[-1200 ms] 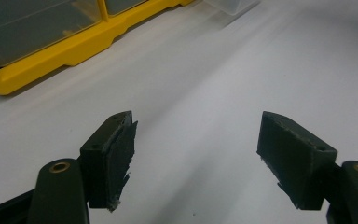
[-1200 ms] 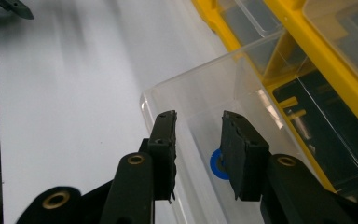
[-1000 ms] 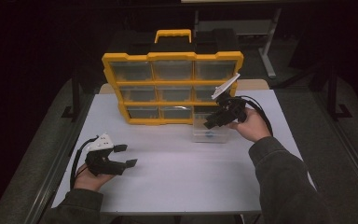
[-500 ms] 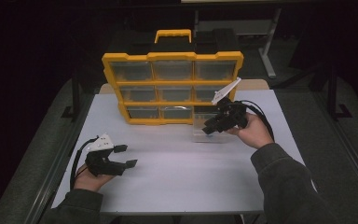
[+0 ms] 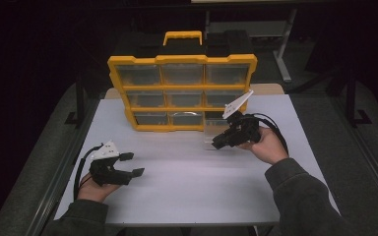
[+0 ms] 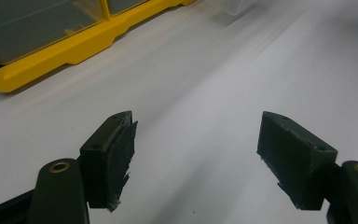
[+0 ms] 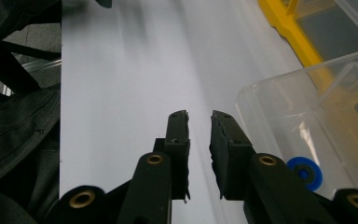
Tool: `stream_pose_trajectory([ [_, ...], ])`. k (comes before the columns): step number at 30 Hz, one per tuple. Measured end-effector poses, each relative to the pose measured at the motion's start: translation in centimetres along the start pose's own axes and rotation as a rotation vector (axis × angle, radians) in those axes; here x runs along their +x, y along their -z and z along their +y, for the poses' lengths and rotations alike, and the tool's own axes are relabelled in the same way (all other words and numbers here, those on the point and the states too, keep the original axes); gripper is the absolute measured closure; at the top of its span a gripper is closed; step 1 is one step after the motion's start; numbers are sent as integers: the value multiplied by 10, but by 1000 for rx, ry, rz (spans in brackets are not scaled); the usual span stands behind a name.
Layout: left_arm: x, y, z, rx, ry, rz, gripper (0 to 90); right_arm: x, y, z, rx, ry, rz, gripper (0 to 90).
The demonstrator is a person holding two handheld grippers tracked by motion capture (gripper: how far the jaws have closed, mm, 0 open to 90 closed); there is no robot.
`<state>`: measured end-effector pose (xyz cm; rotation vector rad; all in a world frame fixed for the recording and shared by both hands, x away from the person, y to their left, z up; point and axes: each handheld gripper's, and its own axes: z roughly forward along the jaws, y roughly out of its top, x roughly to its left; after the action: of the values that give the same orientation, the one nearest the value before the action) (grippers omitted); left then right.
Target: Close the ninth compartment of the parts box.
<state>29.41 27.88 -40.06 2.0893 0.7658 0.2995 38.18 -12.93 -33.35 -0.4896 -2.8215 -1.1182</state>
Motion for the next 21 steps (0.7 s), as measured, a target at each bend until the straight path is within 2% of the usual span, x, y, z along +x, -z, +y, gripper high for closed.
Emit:
stream_pose_trajectory([
  [3,-1,1,1,-11,5,2,269,2,-1,-1,10,-5,7,778],
  [6,-2,0,1,-4,0,5,269,3,-4,-5,7,6,4,793],
  [8,-3,0,1,-3,5,5,269,4,-5,-7,14,-8,8,797],
  [13,-2,-1,0,-2,12,4,269,2,-7,-15,7,-8,8,826],
  [21,-2,1,1,-3,4,7,269,3,-14,-21,21,-13,10,850],
])
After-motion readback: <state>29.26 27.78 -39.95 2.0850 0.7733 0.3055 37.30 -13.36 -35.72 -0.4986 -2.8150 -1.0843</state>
